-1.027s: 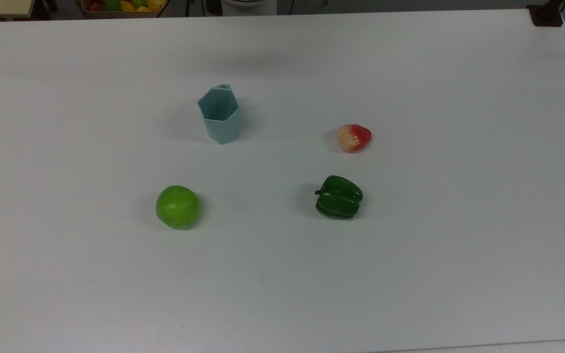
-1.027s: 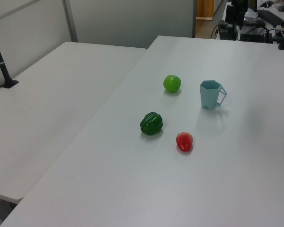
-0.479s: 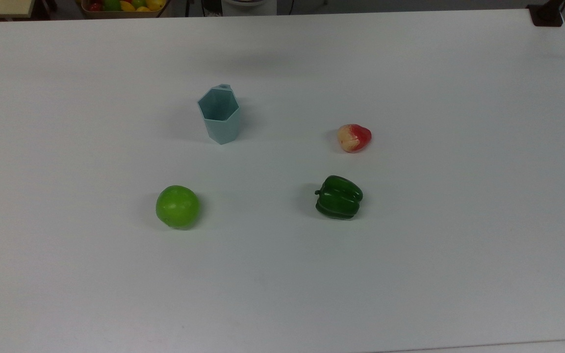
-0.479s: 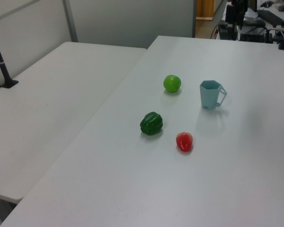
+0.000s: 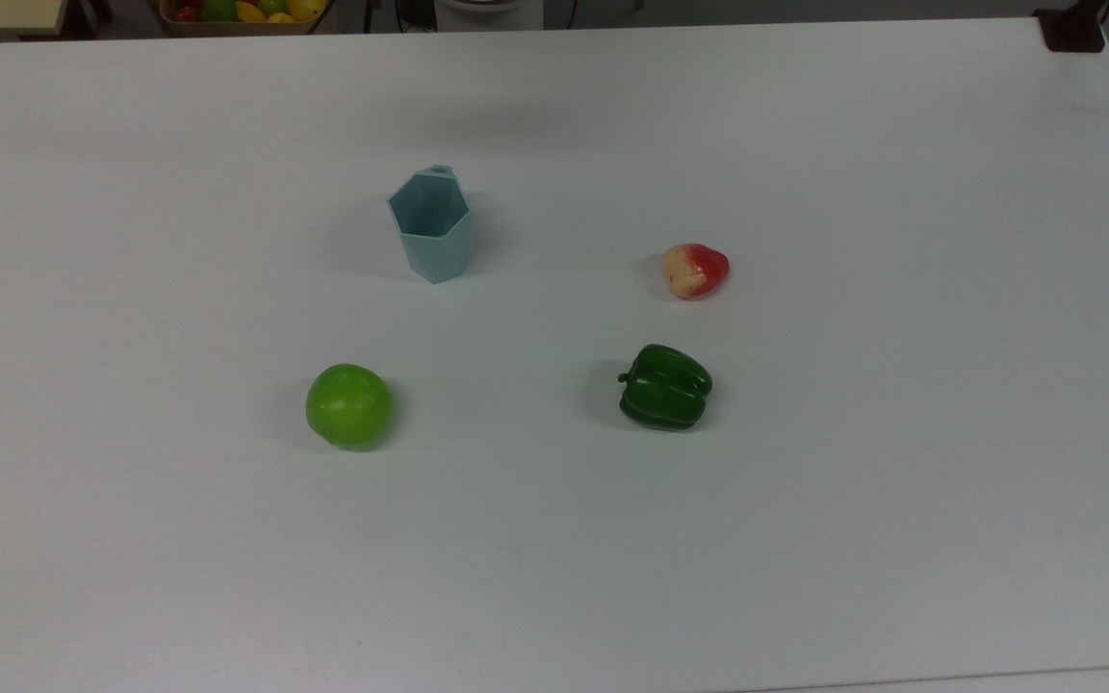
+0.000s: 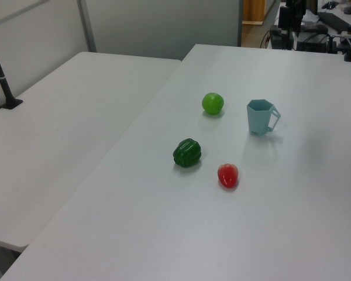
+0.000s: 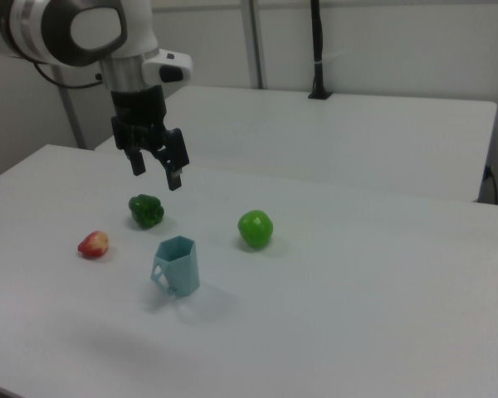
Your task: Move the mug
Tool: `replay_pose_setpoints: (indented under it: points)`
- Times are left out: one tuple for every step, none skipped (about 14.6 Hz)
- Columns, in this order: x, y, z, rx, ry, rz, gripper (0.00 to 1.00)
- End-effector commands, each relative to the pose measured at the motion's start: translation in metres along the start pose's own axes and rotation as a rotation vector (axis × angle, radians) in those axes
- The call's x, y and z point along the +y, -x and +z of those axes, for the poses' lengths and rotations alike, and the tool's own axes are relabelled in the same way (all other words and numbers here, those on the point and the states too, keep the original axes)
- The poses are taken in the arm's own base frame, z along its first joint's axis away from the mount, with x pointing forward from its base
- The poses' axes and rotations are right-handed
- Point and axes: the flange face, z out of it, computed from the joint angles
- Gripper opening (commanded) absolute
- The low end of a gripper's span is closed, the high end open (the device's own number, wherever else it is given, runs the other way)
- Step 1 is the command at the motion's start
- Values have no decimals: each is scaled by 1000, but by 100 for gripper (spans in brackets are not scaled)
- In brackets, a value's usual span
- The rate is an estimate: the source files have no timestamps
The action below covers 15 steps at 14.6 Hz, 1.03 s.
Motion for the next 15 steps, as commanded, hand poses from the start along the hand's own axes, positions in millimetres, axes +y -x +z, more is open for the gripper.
replay_pose_setpoints:
  points:
    - [6,-7,6,-22,-40,-52,100]
    - [10,-7,8,-23,-72,-80,100]
    - [11,-7,10,-26,-91,-105,100]
    - [15,-7,11,-26,-106,-112,100]
    - [15,-8,13,-30,-108,-112,100]
    - [16,-8,14,-34,-108,-109,100]
    - [19,-8,15,-33,-108,-101,100]
    - [19,-9,16,-39,-108,-98,100]
    - [19,-8,23,-53,-106,-98,100]
    - [19,-8,27,-63,-100,-96,100]
    - [21,-8,27,-61,-97,-96,100]
    - [20,-9,28,-65,-96,-97,100]
    - [20,-9,29,-66,-96,-97,100]
    - [19,-9,32,-72,-95,-99,100]
    - [18,-9,33,-74,-96,-100,100]
